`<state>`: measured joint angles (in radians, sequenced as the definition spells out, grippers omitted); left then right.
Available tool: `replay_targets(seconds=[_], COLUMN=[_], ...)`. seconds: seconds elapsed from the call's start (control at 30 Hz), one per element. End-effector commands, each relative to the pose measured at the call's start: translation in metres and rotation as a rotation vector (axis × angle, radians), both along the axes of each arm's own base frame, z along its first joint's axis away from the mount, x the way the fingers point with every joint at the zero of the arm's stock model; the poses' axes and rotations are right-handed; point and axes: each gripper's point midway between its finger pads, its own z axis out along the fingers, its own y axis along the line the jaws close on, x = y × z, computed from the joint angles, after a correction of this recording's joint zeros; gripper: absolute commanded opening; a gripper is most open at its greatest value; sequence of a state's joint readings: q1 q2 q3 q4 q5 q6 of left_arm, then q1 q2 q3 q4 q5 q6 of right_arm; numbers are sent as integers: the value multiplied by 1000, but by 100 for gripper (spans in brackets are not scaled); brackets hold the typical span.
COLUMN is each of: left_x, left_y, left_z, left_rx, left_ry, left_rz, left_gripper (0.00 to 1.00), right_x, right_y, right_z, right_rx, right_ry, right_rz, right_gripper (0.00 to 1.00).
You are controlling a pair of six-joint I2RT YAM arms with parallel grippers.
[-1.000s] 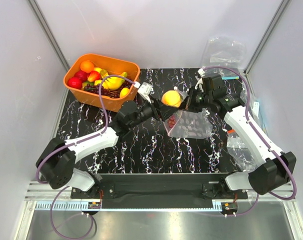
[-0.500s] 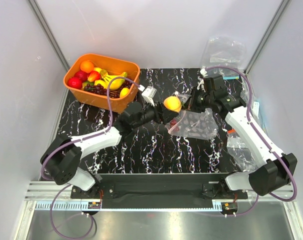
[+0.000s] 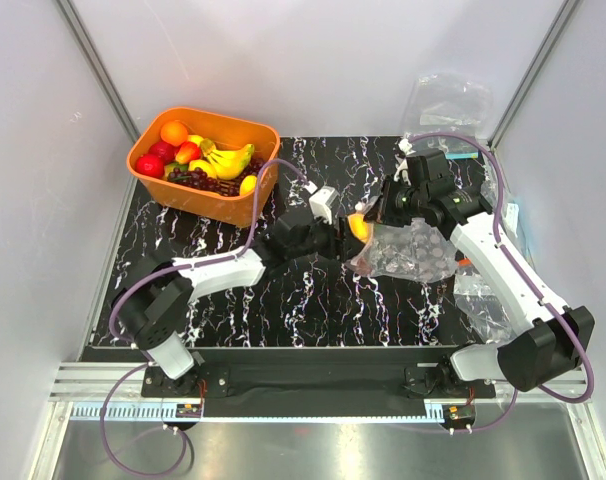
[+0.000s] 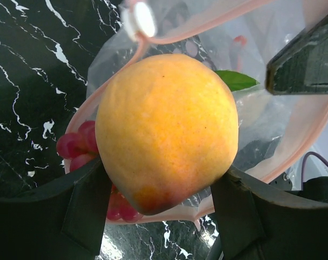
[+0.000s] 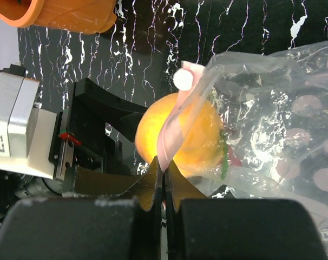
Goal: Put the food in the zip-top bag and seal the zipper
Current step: Place the fake fruit in the zipper food storage bag.
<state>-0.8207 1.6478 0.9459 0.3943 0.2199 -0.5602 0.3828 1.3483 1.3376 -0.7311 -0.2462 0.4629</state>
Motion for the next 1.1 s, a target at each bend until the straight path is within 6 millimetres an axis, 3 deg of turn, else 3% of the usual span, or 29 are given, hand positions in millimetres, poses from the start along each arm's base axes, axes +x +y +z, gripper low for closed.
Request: replay_targets(seconds=[0.0,0.17,0.37,0.6,0.73,0.87,0.97,1.0,1.07], left_x=[6,-4,-6,-17,-22,-19,-14,-13,-11], left_y=[-7,-19,-14,-14,-20,-27,-31,-33,-37], left_z=[9,18,28,49,61,48,33,32,29], left_rx=[48,26,21,-24,-59,-47,-40,-46,-67], left_ry=[-53,-56,-74,-98,-104,-81,-58,-48,-46], left_rz=[4,-56,-56,-102,-140,-149,-140,-135,-141], left_gripper=[42,57,89,94,87,75,61,51,43], right_x=[7,8,6,2,1,-3,-7,-8,-9], right_y=[4,3,-4,-7,-7,0,5,7,8], right_z=[28,26,21,10,11,22,31,34,37], right_rx=[36,38,27,38,66,127,174,188,201], right_ry=[-103,-106,-114,-106,-118,-151,-174,-179,-181], right_rz=[16,8,-27,-53,-60,-39,-16,-10,-8], right_gripper=[0,0,0,0,0,0,0,0,0])
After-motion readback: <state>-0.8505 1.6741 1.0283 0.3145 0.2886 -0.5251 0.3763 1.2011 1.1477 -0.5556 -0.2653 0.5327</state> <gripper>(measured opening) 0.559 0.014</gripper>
